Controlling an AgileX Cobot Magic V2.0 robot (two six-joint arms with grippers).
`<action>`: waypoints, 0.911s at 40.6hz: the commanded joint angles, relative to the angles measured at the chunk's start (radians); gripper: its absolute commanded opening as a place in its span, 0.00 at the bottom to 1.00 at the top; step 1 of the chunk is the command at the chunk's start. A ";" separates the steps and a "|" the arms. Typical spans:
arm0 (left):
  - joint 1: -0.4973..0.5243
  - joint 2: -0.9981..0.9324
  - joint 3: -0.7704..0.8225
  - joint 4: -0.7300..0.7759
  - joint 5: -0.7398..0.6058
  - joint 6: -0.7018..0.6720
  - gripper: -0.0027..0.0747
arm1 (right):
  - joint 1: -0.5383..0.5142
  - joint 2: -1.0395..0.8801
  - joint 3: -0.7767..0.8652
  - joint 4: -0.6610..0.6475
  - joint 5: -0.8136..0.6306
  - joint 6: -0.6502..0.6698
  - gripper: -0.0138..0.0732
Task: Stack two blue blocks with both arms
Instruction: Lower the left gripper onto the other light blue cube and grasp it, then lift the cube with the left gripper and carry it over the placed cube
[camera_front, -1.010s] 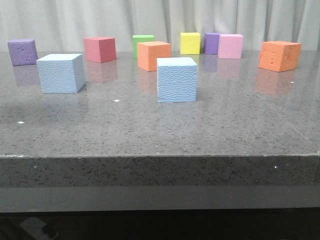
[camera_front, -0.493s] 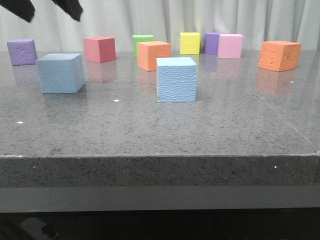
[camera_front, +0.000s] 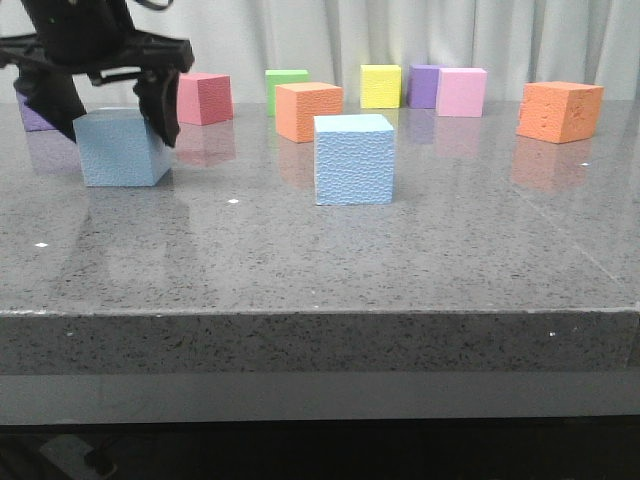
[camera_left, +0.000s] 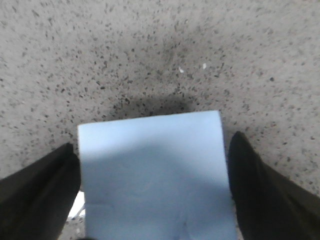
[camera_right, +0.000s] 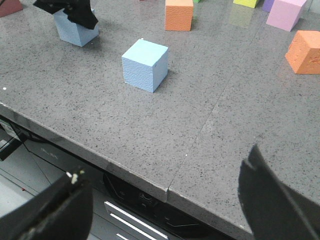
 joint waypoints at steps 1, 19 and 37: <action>0.003 -0.028 -0.035 0.006 -0.044 -0.019 0.80 | -0.007 0.008 -0.023 0.012 -0.067 -0.006 0.85; 0.001 -0.036 -0.063 0.007 -0.017 -0.020 0.55 | -0.007 0.008 -0.023 0.012 -0.067 -0.006 0.85; -0.121 -0.084 -0.332 -0.047 0.195 0.425 0.48 | -0.007 0.008 -0.023 0.012 -0.067 -0.006 0.85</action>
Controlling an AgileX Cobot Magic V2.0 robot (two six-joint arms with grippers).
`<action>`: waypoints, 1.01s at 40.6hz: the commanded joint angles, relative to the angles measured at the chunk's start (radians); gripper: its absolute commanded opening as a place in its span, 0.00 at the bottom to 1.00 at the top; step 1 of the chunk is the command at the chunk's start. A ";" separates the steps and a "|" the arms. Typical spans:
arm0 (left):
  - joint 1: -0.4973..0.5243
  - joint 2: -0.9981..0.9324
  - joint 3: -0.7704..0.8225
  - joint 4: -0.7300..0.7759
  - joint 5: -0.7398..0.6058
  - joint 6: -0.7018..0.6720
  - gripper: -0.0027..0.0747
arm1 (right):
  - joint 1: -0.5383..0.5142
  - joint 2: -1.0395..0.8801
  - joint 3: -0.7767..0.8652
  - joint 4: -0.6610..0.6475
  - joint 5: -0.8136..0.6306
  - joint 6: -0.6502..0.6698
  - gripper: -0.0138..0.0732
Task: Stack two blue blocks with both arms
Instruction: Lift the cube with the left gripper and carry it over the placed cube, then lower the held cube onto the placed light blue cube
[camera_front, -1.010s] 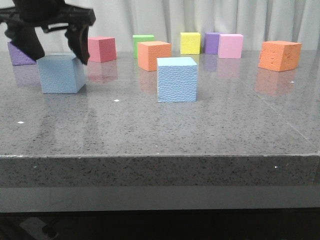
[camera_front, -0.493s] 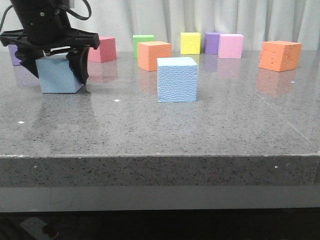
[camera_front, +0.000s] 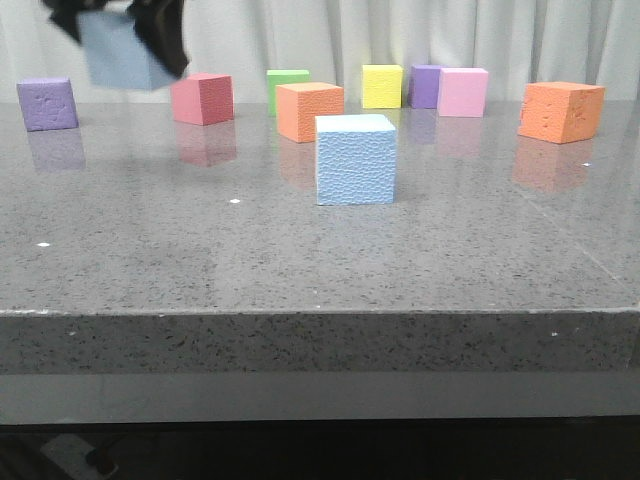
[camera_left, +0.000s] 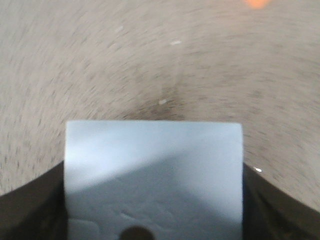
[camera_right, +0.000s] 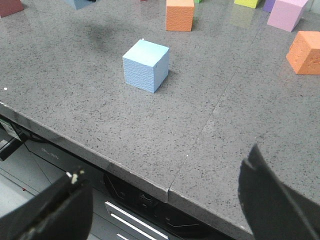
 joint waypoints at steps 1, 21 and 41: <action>-0.060 -0.064 -0.086 -0.069 0.026 0.211 0.48 | -0.007 0.008 -0.023 0.012 -0.067 -0.006 0.85; -0.248 -0.047 -0.119 -0.331 -0.020 0.960 0.48 | -0.007 0.008 -0.023 0.012 -0.067 -0.006 0.85; -0.251 0.033 -0.119 -0.327 -0.046 1.003 0.48 | -0.007 0.008 -0.023 0.012 -0.067 -0.006 0.85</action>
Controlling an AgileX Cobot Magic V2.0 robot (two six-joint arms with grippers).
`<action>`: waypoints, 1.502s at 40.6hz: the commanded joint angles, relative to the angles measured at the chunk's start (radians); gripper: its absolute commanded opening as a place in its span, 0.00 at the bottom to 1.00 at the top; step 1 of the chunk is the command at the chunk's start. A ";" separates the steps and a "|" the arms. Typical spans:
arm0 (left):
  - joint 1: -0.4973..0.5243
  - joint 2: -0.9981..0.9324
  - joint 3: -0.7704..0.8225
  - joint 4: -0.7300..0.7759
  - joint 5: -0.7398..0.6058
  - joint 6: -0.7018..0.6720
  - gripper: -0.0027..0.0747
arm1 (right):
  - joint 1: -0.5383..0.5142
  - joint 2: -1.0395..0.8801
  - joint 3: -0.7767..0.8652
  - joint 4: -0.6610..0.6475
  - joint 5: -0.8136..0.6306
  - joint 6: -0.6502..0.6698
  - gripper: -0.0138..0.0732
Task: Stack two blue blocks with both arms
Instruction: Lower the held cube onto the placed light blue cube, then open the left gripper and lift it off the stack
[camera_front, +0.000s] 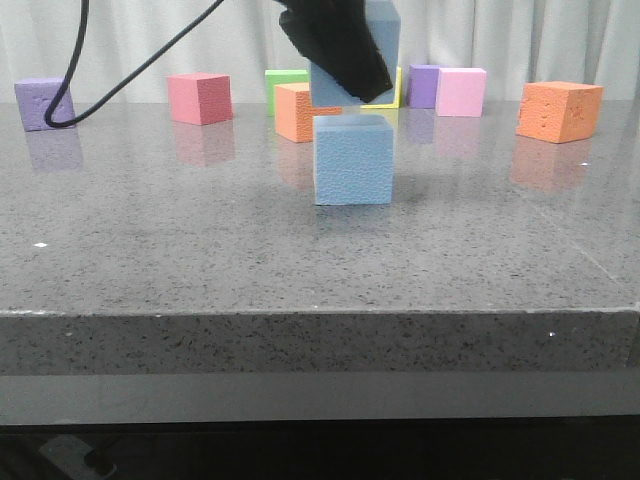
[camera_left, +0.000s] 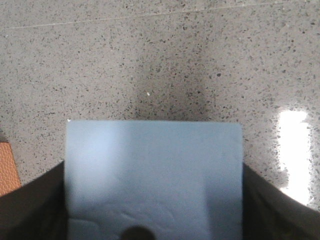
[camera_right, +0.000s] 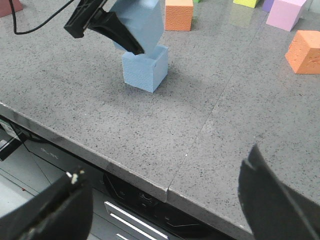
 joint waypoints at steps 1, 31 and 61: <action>-0.007 -0.053 -0.034 -0.022 -0.047 0.001 0.48 | -0.007 0.008 -0.023 0.012 -0.067 -0.006 0.85; -0.007 -0.051 -0.034 -0.024 -0.052 0.001 0.69 | -0.007 0.008 -0.023 0.012 -0.067 -0.006 0.85; -0.007 -0.114 -0.034 -0.024 -0.044 -0.059 0.76 | -0.007 0.008 -0.023 0.012 -0.067 -0.006 0.85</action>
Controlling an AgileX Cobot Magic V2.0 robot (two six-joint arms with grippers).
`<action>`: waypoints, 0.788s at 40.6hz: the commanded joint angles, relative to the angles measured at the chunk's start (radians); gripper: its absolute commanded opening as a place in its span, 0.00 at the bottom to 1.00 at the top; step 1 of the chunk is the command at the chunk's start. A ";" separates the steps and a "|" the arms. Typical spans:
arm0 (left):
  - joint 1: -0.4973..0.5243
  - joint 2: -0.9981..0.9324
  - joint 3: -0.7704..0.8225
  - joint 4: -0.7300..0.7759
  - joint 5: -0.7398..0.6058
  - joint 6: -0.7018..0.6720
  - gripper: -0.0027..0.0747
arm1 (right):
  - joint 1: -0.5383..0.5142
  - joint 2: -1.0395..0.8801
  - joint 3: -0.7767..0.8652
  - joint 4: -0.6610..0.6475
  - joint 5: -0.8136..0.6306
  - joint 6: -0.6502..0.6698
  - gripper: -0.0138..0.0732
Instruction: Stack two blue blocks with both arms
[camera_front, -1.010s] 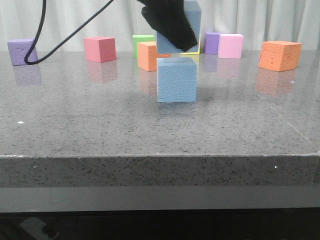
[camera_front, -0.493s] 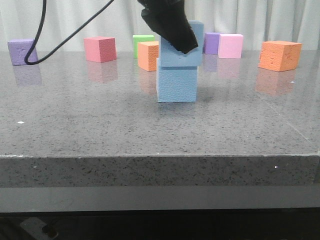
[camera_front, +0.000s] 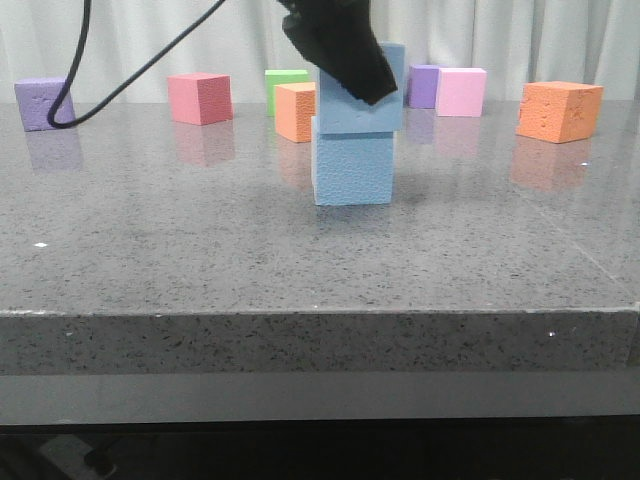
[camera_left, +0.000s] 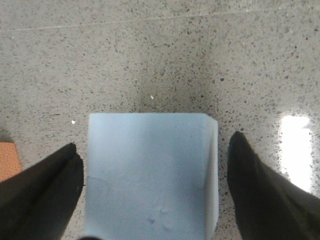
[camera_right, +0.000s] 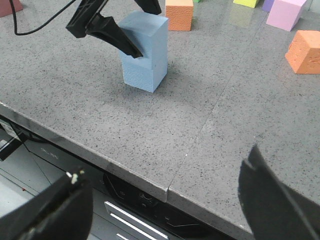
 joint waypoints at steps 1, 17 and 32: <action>-0.007 -0.115 -0.034 -0.024 -0.026 -0.055 0.76 | -0.007 0.008 -0.023 0.012 -0.067 -0.006 0.85; -0.007 -0.372 0.008 -0.029 0.008 -0.283 0.76 | -0.007 0.008 -0.023 0.012 -0.067 -0.006 0.85; -0.007 -0.643 0.134 0.060 0.126 -0.650 0.76 | -0.007 0.008 -0.023 0.012 -0.067 -0.006 0.85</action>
